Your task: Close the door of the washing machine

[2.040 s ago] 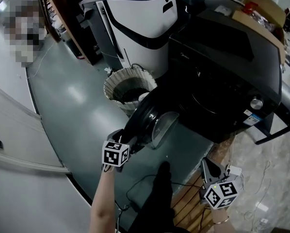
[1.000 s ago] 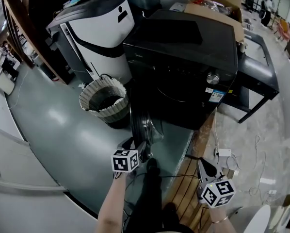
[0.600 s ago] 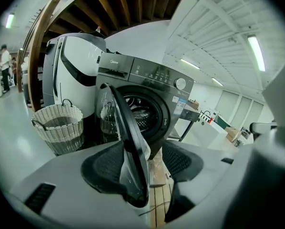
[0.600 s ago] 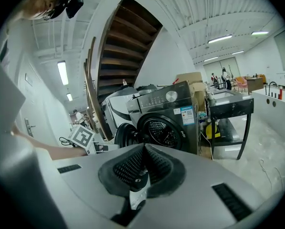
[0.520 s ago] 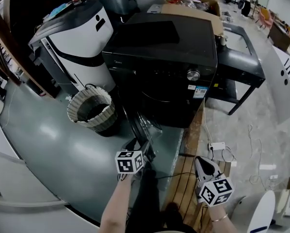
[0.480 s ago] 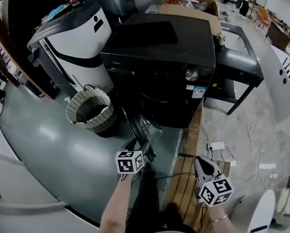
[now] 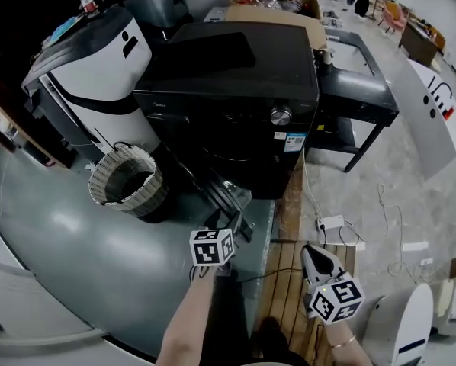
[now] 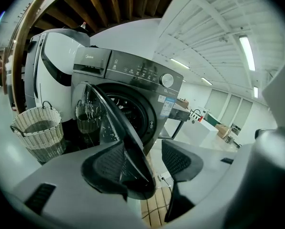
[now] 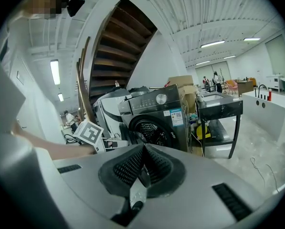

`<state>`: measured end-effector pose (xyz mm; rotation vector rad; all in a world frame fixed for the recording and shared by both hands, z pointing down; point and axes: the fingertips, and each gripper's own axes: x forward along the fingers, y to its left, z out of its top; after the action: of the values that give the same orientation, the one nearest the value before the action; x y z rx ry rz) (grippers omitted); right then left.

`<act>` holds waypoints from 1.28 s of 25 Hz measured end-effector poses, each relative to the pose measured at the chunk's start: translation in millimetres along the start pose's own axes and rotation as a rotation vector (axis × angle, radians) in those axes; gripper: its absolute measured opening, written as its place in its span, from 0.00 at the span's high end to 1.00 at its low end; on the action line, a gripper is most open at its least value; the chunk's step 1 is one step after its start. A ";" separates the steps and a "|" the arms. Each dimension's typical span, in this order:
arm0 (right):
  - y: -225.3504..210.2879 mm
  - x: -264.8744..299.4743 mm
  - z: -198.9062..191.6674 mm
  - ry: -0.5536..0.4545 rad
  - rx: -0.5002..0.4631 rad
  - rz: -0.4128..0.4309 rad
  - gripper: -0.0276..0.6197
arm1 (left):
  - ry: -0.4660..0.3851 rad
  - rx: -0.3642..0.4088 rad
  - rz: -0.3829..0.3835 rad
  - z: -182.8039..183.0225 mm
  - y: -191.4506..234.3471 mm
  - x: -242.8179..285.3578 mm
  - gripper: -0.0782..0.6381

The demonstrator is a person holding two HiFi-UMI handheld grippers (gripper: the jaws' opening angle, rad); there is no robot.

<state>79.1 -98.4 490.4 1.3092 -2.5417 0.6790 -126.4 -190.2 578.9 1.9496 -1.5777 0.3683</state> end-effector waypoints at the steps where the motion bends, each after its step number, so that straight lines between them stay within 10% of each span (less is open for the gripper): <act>1: -1.2 1.4 -1.0 0.000 0.004 -0.003 0.95 | 0.001 0.008 -0.004 1.5 -2.4 4.2 0.51; 32: -64.9 52.0 -3.6 0.015 0.114 -0.119 0.95 | -0.033 0.182 -0.092 59.6 -49.3 123.4 0.53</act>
<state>101.0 -166.4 533.0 1.4722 -2.4225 0.8158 -56.8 -317.8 587.6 2.1680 -1.5138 0.4584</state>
